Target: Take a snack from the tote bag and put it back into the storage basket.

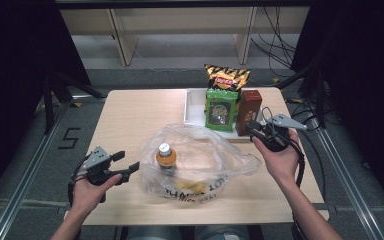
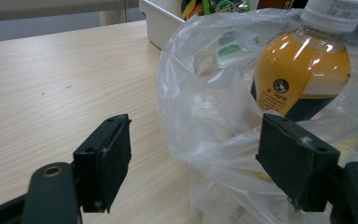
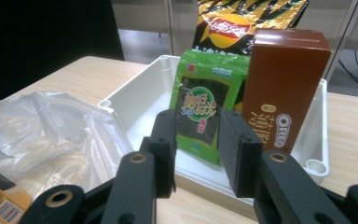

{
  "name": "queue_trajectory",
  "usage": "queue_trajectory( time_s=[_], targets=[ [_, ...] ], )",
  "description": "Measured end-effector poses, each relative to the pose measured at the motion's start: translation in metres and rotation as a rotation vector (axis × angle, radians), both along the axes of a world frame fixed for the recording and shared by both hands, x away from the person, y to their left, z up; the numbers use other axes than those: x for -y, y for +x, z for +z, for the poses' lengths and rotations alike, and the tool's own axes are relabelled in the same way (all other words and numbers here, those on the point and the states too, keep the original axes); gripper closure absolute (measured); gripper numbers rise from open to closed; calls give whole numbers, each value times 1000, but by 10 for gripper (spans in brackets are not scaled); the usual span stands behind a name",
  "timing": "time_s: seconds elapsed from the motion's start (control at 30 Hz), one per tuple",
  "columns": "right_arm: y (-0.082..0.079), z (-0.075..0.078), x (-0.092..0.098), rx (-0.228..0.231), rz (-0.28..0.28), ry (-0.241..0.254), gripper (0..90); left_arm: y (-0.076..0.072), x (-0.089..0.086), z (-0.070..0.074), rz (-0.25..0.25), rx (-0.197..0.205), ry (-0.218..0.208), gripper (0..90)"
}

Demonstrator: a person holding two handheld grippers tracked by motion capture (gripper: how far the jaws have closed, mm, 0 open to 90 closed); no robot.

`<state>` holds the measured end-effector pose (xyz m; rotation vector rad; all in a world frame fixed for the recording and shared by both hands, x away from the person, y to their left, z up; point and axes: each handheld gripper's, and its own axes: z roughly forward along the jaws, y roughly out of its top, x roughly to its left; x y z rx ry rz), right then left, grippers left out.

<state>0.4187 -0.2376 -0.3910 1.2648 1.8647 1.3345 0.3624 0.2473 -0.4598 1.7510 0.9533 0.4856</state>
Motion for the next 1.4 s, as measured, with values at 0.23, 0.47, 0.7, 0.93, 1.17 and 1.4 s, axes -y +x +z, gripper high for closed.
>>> queue_trajectory(
  time_s=[0.23, 0.47, 0.7, 0.93, 1.17, 1.4],
  targets=[
    [0, -2, 8, 16, -6, 1, 649, -1, 2, 4, -10, 11, -14, 248],
    [1, -3, 13, -9, -29, 16, 634, -3, 5, 6, -25, 17, -10, 244],
    [4, -5, 19, 13, -30, -11, 622, -2, 10, 8, -33, 20, -24, 238],
    [3, -5, 22, 2, -28, -9, 621, -4, 13, 11, -51, 35, -16, 231],
    [2, -3, 20, -10, -46, 15, 621, -7, 17, 13, -64, 44, -29, 225],
    [0, -2, 23, -28, -62, 0, 621, -10, 29, 19, -124, 69, -39, 213]
  ],
)
